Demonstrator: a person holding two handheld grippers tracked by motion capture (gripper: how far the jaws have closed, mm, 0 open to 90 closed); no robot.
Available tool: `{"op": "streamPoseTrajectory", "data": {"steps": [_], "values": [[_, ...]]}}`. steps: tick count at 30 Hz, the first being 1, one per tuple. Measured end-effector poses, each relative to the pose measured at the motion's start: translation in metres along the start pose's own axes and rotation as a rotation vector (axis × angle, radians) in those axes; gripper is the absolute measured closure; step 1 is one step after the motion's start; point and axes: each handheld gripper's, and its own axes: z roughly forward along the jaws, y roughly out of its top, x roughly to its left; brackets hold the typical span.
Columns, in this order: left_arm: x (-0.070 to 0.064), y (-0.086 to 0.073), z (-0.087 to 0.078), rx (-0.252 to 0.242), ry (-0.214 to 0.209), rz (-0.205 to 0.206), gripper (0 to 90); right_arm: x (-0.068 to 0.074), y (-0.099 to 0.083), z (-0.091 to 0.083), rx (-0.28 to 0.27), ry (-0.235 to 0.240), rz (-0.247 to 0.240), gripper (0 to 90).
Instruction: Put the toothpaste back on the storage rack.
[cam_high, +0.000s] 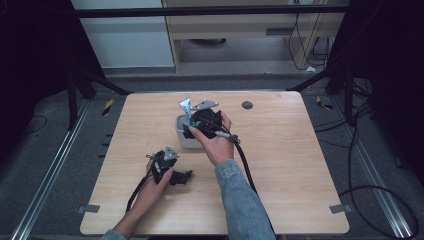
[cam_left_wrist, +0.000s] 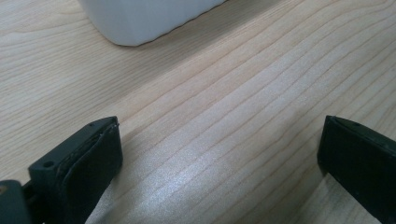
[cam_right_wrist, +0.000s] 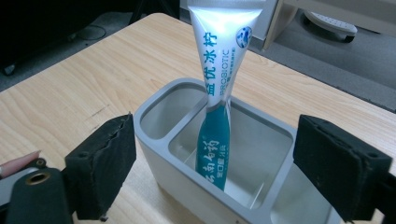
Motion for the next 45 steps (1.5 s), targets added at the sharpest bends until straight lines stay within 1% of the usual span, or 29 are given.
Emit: {"op": "streamPoseTrajectory", "data": {"steps": [6, 9, 15, 17, 21, 23, 25, 26, 27, 30, 32, 34, 35, 38, 39, 40, 43, 44, 45], "values": [[0.000, 0.000, 0.000, 0.000, 0.000, 0.000, 0.0, -0.004, -0.003, -0.015, -0.006, 0.004, -0.012, 11.3], [0.000, 0.000, 0.000, 0.000, 0.001, 0.000, 0.0, -0.008, -0.007, -0.019, -0.002, -0.001, -0.014, 11.0], [-0.001, 0.000, 0.000, 0.000, -0.004, 0.003, 0.0, -0.017, -0.018, -0.026, 0.011, -0.044, 0.001, 11.1], [-0.001, 0.000, 0.000, 0.000, -0.004, 0.003, 0.0, -0.020, -0.021, -0.029, 0.016, -0.054, -0.004, 10.9], [-0.001, 0.000, 0.000, -0.001, -0.003, 0.002, 0.0, -0.026, -0.026, -0.038, 0.022, -0.070, -0.012, 10.3], [-0.001, 0.000, 0.000, -0.002, -0.005, 0.002, 0.0, -0.030, -0.028, -0.044, 0.019, -0.075, -0.008, 10.0], [-0.001, 0.000, 0.000, -0.002, -0.005, 0.003, 0.0, -0.034, -0.031, -0.050, 0.023, -0.088, -0.013, 9.3], [-0.001, 0.000, 0.000, 0.000, -0.005, 0.005, 0.0, -0.036, -0.032, -0.053, 0.019, -0.091, -0.003, 9.4], [-0.001, 0.000, 0.000, 0.000, -0.006, 0.005, 0.0, -0.039, -0.033, -0.054, 0.021, -0.088, 0.006, 9.2], [-0.001, 0.000, 0.000, 0.000, -0.003, 0.006, 0.0, -0.045, -0.034, -0.058, 0.026, -0.094, -0.009, 8.7], [-0.002, -0.001, -0.001, -0.002, -0.002, 0.002, 0.0, -0.050, -0.033, -0.059, 0.025, -0.092, -0.009, 8.3], [-0.004, -0.001, -0.001, -0.003, 0.003, -0.001, 0.0, -0.053, -0.034, -0.059, 0.017, -0.080, 0.004, 7.7], [-0.005, -0.002, -0.002, -0.003, 0.005, 0.000, 0.0, -0.054, -0.035, -0.059, 0.022, -0.074, 0.005, 7.2], [-0.007, -0.002, -0.002, -0.002, 0.009, -0.007, 0.0, -0.055, -0.039, -0.055, 0.043, -0.067, -0.019, 6.7], [-0.007, -0.002, -0.002, -0.001, 0.009, -0.009, 0.0, -0.056, -0.041, -0.055, 0.048, -0.059, -0.022, 6.5], [-0.008, -0.002, -0.002, -0.002, 0.010, -0.011, 0.0, -0.056, -0.042, -0.055, 0.053, -0.053, -0.015, 6.7], [-0.008, -0.002, -0.003, 0.000, 0.013, -0.010, 0.0, -0.060, -0.047, -0.057, 0.066, -0.054, -0.043, 6.9], [-0.008, -0.002, -0.003, 0.000, 0.014, -0.011, 0.0, -0.063, -0.050, -0.058, 0.065, -0.054, -0.042, 7.0], [-0.008, -0.002, -0.003, 0.000, 0.016, -0.013, 0.0, -0.066, -0.053, -0.059, 0.066, -0.046, -0.031, 7.3]]}}
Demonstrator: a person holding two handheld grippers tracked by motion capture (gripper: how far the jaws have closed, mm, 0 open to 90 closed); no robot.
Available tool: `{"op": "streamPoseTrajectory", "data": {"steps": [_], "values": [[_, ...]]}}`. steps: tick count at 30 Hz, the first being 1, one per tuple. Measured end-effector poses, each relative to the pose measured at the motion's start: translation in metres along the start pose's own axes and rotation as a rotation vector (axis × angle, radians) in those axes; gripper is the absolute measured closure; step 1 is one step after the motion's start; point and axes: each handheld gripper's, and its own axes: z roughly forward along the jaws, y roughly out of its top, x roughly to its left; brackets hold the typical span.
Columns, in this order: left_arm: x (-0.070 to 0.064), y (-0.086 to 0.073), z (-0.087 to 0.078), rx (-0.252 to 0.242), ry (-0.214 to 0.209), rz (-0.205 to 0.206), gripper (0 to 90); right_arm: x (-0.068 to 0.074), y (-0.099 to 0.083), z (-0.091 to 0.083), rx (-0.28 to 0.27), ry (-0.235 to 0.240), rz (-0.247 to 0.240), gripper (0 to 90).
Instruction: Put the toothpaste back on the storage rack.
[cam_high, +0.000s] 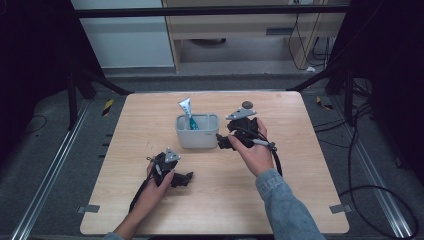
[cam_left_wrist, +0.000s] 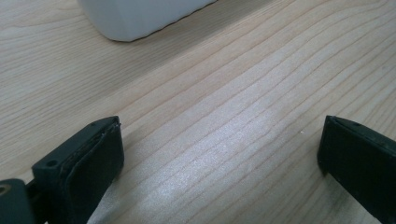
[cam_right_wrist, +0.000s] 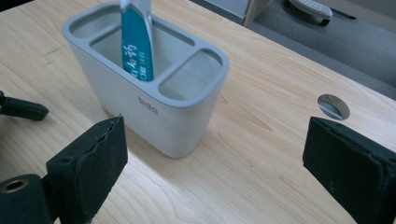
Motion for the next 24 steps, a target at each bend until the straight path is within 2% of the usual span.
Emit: {"op": "streamPoseTrajectory", "data": {"steps": [8, 13, 20, 24], "values": [[-0.002, 0.000, 0.000, -0.001, 0.006, -0.008, 0.0, -0.030, -0.039, -0.005, 0.007, -0.008, 0.057, 9.2], [-0.003, -0.001, -0.001, -0.002, 0.011, -0.014, 0.0, -0.052, -0.068, -0.010, 0.037, -0.018, 0.101, 9.2], [-0.003, -0.001, -0.001, -0.002, 0.007, -0.012, 0.0, -0.073, -0.097, -0.009, 0.071, -0.051, 0.140, 9.1], [-0.003, -0.001, -0.001, -0.001, 0.005, -0.012, 0.0, -0.083, -0.107, -0.009, 0.081, -0.074, 0.163, 8.6]]}}
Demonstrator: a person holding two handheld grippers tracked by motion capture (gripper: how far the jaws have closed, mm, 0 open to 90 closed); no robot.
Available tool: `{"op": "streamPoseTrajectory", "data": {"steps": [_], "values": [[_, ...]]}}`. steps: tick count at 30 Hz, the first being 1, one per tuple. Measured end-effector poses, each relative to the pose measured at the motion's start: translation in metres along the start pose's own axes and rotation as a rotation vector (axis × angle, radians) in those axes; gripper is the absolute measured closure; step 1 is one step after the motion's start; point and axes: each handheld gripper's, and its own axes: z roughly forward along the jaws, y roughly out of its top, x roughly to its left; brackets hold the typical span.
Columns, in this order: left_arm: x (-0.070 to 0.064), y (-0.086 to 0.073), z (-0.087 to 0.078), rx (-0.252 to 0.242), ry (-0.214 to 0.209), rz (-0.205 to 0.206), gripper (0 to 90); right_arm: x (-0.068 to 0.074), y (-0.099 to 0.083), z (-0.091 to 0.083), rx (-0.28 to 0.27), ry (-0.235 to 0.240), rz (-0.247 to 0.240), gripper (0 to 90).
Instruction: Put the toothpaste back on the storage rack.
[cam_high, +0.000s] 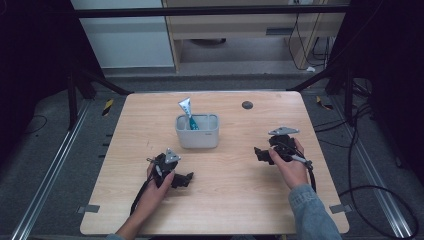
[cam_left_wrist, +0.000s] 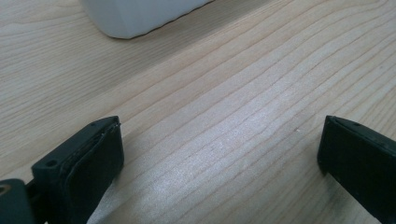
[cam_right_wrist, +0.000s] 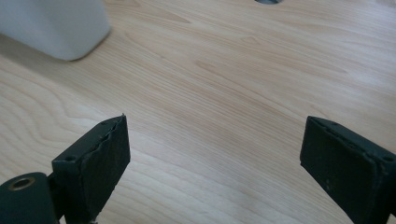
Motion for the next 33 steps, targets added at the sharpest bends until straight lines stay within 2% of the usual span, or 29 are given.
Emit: {"op": "streamPoseTrajectory", "data": {"steps": [2, 5, 10, 14, 22, 25, 29, 33], "values": [[0.000, 0.000, 0.000, 0.000, -0.001, 0.001, 0.0, -0.008, -0.005, 0.003, 0.011, -0.013, 0.016, 8.3], [0.000, 0.000, 0.000, 0.000, -0.003, 0.002, 0.0, -0.023, -0.013, 0.008, 0.022, -0.012, 0.082, 8.3], [0.001, 0.001, 0.000, 0.002, -0.004, 0.005, 0.0, -0.043, -0.019, 0.016, 0.037, -0.072, 0.113, 9.2], [0.001, 0.001, 0.000, 0.002, -0.005, 0.005, 0.0, -0.054, -0.023, 0.022, 0.044, -0.085, 0.155, 9.2], [0.001, 0.001, 0.000, 0.002, -0.005, 0.005, 0.0, -0.060, -0.029, 0.035, 0.045, -0.101, 0.190, 9.3], [0.001, 0.001, 0.001, 0.001, -0.006, 0.005, 0.0, -0.059, -0.031, 0.039, 0.055, -0.105, 0.187, 8.6], [0.001, 0.001, 0.001, 0.001, -0.006, 0.005, 0.0, -0.056, -0.033, 0.044, 0.042, -0.143, 0.154, 5.8], [0.000, 0.000, 0.000, 0.001, -0.006, 0.005, 0.0, -0.052, -0.032, 0.048, 0.045, -0.136, 0.146, 2.3]]}}
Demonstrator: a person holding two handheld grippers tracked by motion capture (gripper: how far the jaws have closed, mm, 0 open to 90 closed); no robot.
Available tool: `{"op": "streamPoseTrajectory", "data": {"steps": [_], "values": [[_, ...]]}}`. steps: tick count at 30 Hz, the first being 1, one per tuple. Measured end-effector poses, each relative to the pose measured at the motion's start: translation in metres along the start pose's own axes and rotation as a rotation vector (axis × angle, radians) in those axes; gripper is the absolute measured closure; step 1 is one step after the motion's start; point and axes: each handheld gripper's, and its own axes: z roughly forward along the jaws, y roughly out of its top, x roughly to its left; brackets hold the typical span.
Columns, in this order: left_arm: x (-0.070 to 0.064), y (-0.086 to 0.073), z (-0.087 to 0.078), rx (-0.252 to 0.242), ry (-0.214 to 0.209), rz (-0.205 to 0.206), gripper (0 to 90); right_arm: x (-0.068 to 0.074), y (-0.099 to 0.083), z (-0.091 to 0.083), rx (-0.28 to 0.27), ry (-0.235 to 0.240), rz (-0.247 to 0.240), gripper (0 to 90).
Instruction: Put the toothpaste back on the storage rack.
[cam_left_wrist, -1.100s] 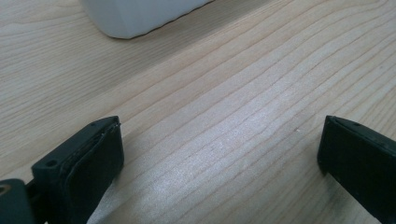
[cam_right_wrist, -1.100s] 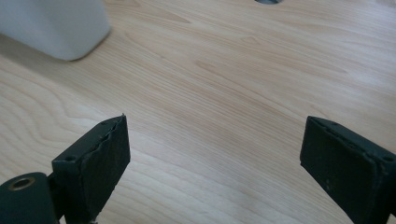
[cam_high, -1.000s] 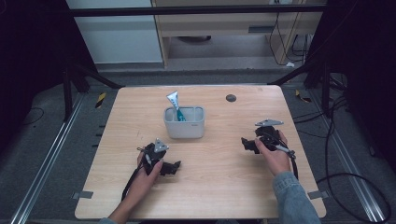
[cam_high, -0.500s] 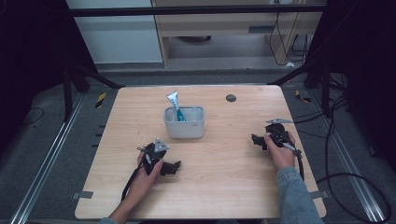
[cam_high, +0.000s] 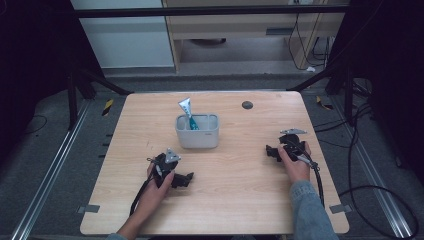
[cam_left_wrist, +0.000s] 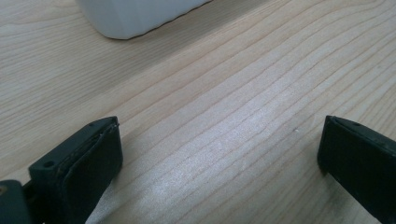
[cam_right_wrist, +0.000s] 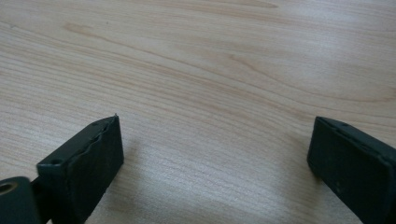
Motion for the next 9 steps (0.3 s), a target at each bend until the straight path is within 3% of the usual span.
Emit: {"op": "streamPoseTrajectory", "data": {"steps": [2, 3, 9], "values": [[0.0000, -0.0001, -0.0001, 0.000, 0.000, 0.000, 0.0, 0.0006, -0.0002, -0.0002, 0.005, -0.007, 0.011, 0.6], [-0.0003, -0.0008, -0.0009, 0.002, -0.001, 0.003, 0.0, 0.0017, -0.0004, 0.0001, 0.008, -0.034, 0.030, 0.3], [-0.0013, -0.0040, -0.0041, 0.001, -0.007, 0.008, 0.0, 0.0043, -0.0016, -0.0012, 0.007, -0.056, 0.053, 0.3]]}}
